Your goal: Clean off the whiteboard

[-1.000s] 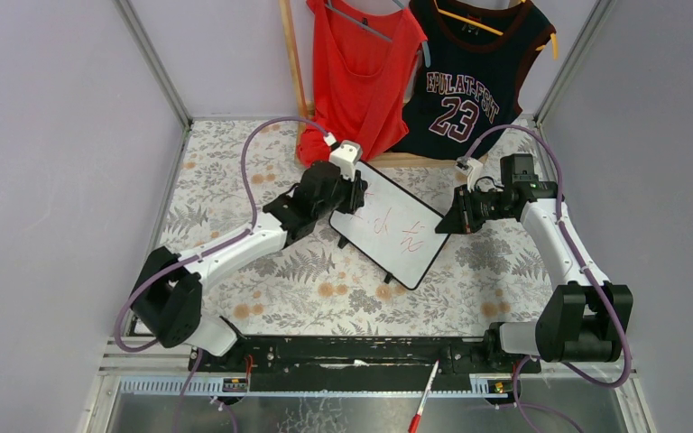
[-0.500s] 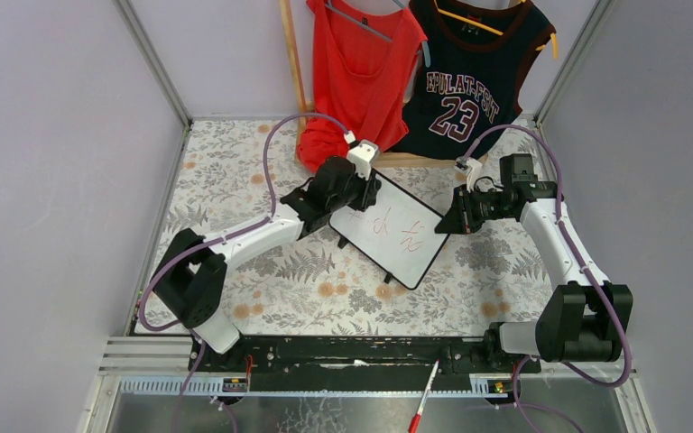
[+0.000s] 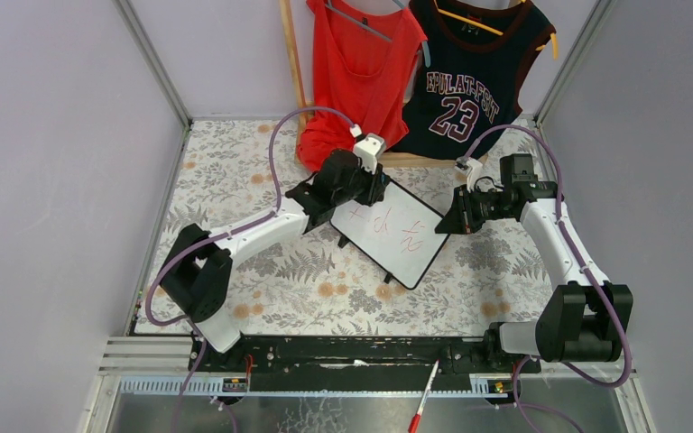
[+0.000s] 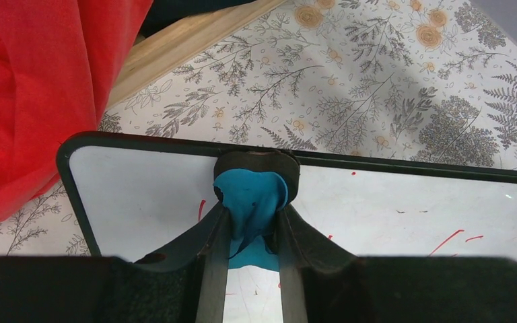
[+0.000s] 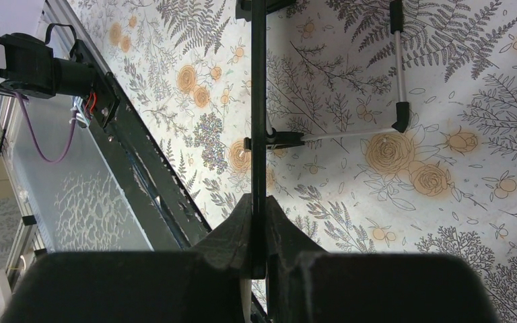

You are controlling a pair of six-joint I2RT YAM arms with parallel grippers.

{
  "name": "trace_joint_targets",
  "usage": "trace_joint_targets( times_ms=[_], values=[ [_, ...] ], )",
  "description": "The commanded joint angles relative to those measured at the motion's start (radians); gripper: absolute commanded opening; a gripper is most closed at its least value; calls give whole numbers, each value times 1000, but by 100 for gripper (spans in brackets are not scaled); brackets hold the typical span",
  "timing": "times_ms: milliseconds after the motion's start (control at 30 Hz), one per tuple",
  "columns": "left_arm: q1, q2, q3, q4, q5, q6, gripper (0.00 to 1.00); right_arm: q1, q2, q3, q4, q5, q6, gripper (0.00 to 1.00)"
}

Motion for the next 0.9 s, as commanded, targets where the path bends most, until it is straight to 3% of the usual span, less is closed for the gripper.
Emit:
trace_joint_targets(
  times_ms=[0, 567, 867],
  values=[
    [-8, 29, 52, 28, -33, 14, 0, 20, -5, 9, -18, -7, -26, 0],
    [121, 29, 23, -28, -115, 45, 0, 22, -5, 12, -19, -6, -28, 0],
    [99, 44, 20, -19, -57, -6, 0, 22, -4, 13, -19, -7, -29, 0]
  ],
)
